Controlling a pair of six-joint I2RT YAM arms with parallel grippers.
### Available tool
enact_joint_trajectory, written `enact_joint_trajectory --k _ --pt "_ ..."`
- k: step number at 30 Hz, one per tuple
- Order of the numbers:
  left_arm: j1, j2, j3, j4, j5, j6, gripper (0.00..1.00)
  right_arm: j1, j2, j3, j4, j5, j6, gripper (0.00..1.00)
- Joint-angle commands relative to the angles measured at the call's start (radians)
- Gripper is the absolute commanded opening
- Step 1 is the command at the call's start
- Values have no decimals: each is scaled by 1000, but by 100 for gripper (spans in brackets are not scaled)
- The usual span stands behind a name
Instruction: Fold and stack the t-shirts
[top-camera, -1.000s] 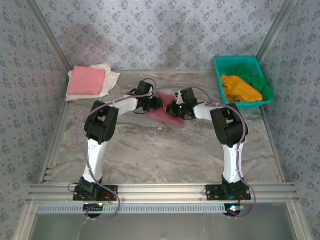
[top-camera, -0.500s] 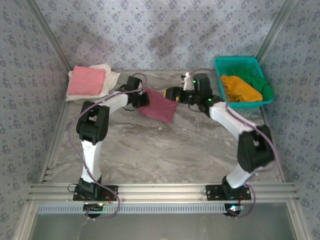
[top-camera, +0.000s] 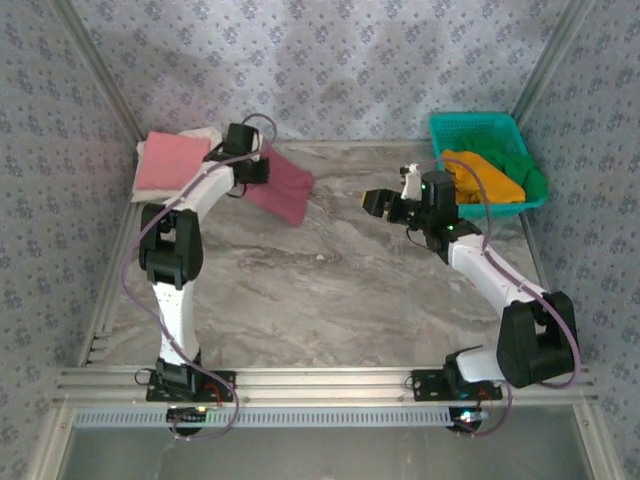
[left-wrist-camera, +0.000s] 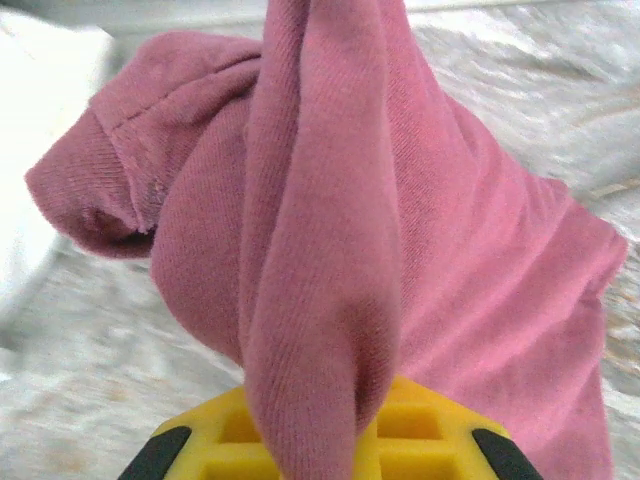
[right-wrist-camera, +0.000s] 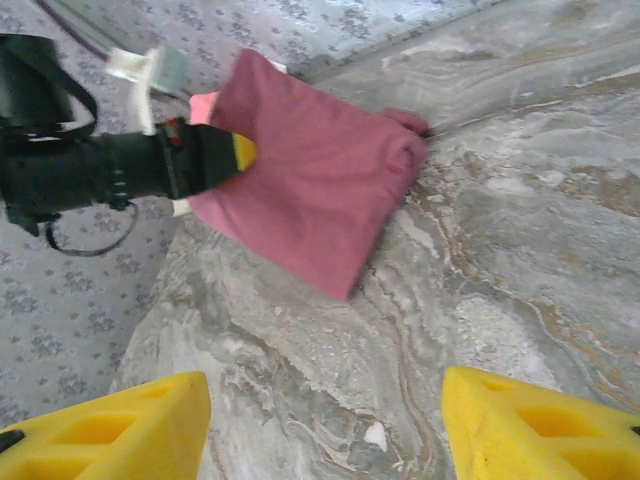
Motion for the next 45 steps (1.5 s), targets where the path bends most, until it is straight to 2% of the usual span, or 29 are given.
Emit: enact_joint_trajectory --k 1,3,6,13,23,30,35,36,39,41,43,45 --pt "39 51 142 -32 -71 139 0 -11 -16 6 -9 21 8 64" --pt "55 90 242 -81 -86 202 0 -16 -23 10 -18 22 3 64" --pt "83 112 305 -88 -76 266 0 -17 -32 12 -31 37 -3 63" --pt "169 176 478 -161 18 316 0 -23 -36 13 -48 54 -7 62" --pt "267 347 811 -336 55 366 0 -23 -30 12 -62 68 -8 62" --pt "374 371 839 -326 136 325 0 -26 -37 33 -145 87 -42 62" --pt "429 438 839 -288 122 316 0 -29 -79 32 -192 87 -56 62" --pt "440 458 841 -272 124 311 6 -29 -91 28 -196 88 -56 62" --pt "458 507 862 -267 70 289 65 -31 -117 28 -196 84 -56 62" --pt "469 509 876 -282 11 277 98 -32 -127 36 -200 82 -61 62" --pt "482 477 889 -315 0 270 98 -31 -136 44 -206 86 -69 63" --pt "505 399 879 -361 39 251 98 -30 -139 51 -202 90 -78 64"
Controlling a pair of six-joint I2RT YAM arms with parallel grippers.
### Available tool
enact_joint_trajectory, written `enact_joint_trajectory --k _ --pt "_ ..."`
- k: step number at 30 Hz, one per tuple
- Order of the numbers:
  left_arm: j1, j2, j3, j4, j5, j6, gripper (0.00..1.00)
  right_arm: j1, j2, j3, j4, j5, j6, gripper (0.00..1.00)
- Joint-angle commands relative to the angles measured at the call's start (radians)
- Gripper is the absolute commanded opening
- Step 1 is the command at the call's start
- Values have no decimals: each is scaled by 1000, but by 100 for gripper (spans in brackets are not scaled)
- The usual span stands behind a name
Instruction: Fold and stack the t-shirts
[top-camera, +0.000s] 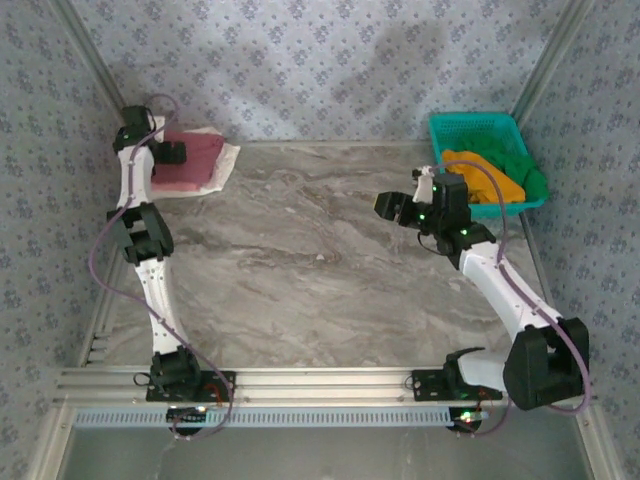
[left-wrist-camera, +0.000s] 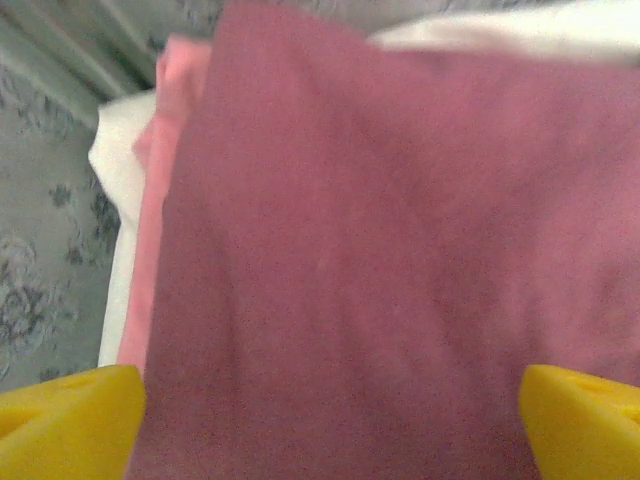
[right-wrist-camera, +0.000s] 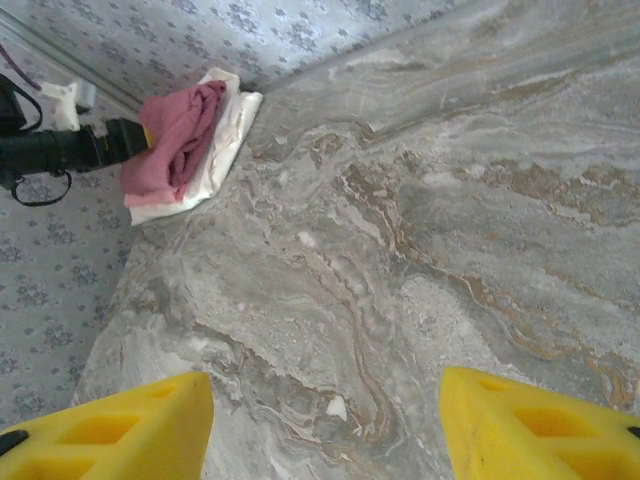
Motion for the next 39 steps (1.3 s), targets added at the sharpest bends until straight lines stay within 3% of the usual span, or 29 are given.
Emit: enact_joint_trajectory --k 1,6,10,12,15,18,21,23,25,28,30,31,33,35,37,38,39 --pt "32 -158 29 -41 16 -38 98 -5 -19 39 -14 13 -37 64" --pt "79 -571 -432 156 -8 -48 98 1 -10 7 83 64 -63 67" --pt "100 -965 -1002 507 53 -313 98 23 15 -46 179 250 -125 71" --pt "29 -1201 -1364 720 -26 -376 98 35 24 -42 142 447 -166 88" --pt "-182 -1474 -1806 975 -282 -329 98 34 -13 -79 47 759 -161 92" --pt "-321 -1592 -2083 1119 -390 -283 98 29 -88 -267 215 906 -300 93" --pt "-351 -1605 -2192 1042 -437 -235 98 7 -163 -419 306 989 -348 94" --pt "-347 -1599 -2254 1081 -398 -196 98 -25 -181 -499 393 948 -385 95" --pt "-321 -1581 -2319 1215 -337 -192 98 -62 -129 -579 548 910 -427 97" --pt "-241 -1473 -2374 1447 -234 -222 98 -106 -20 -593 627 897 -452 98" --pt "-216 -1396 -2353 1510 -194 -215 98 -125 45 -592 742 875 -497 99" --pt "-211 -1359 -2343 1551 -172 -213 98 -142 72 -608 838 817 -535 99" --pt "-181 -1279 -2329 1634 -68 -242 98 -207 94 -580 796 702 -459 99" --pt "-183 -1197 -2314 1672 -30 -229 98 -269 160 -623 963 538 -479 99" --pt "-195 -1118 -2363 1834 -7 -208 98 -284 269 -673 1154 421 -499 99" --pt "-196 -1097 -2378 1889 1 -205 98 -280 304 -672 1201 388 -516 99" --pt "-195 -1101 -2374 1880 4 -205 98 -265 293 -641 1128 412 -533 100"
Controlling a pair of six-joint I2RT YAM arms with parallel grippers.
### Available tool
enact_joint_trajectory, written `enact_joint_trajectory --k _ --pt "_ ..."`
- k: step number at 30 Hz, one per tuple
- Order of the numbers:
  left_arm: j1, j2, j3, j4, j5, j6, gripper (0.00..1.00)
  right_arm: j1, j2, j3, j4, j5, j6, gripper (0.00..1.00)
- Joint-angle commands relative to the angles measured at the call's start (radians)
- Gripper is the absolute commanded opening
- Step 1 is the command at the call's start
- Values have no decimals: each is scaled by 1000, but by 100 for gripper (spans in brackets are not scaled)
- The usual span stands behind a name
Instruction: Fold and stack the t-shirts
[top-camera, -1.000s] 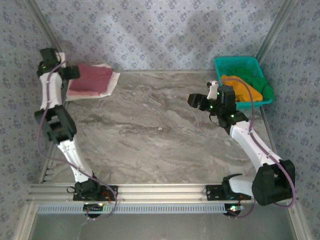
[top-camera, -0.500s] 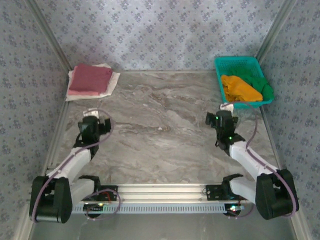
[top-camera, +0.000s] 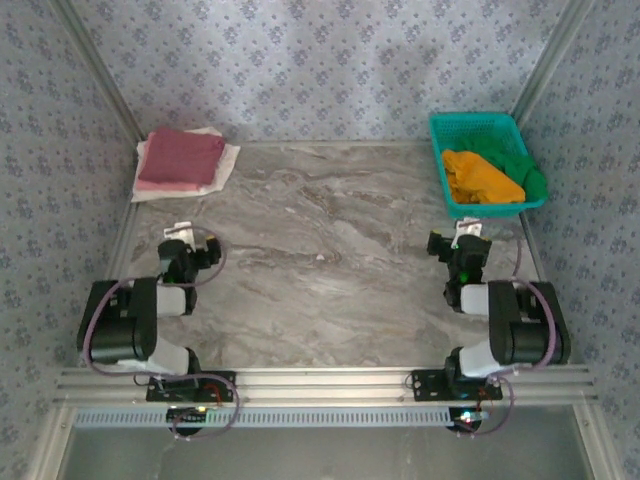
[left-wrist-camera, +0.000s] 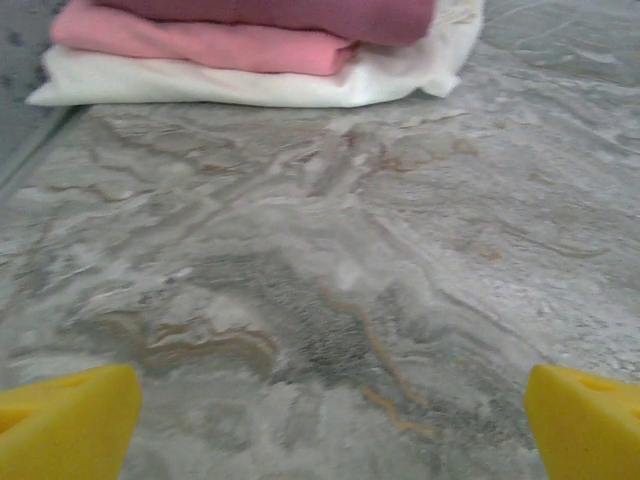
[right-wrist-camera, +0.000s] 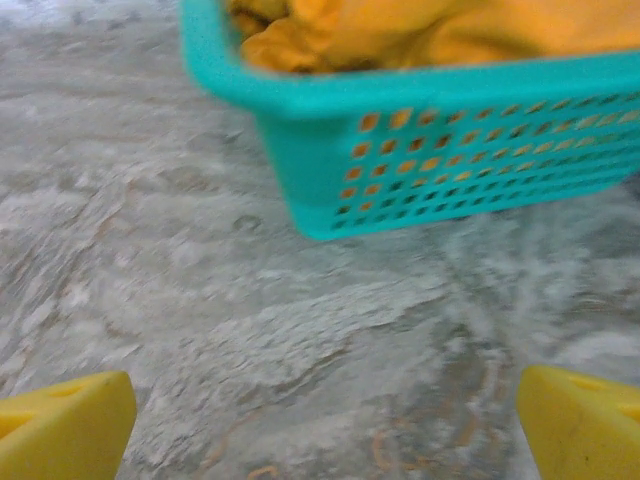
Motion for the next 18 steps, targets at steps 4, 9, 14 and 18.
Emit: enact_joint_trajectory --k 4,9,14,18 --pt "-10 24 157 -135 66 25 98 19 26 68 -1 -45 -17 100" --pt "-13 29 137 -86 41 18 98 18 31 102 -66 -106 -39 100" --pt "-36 17 97 -24 38 45 98 5 35 107 -70 -129 -33 100" --pt "-74 12 -37 216 55 102 98 7 32 102 -63 -124 -35 100"
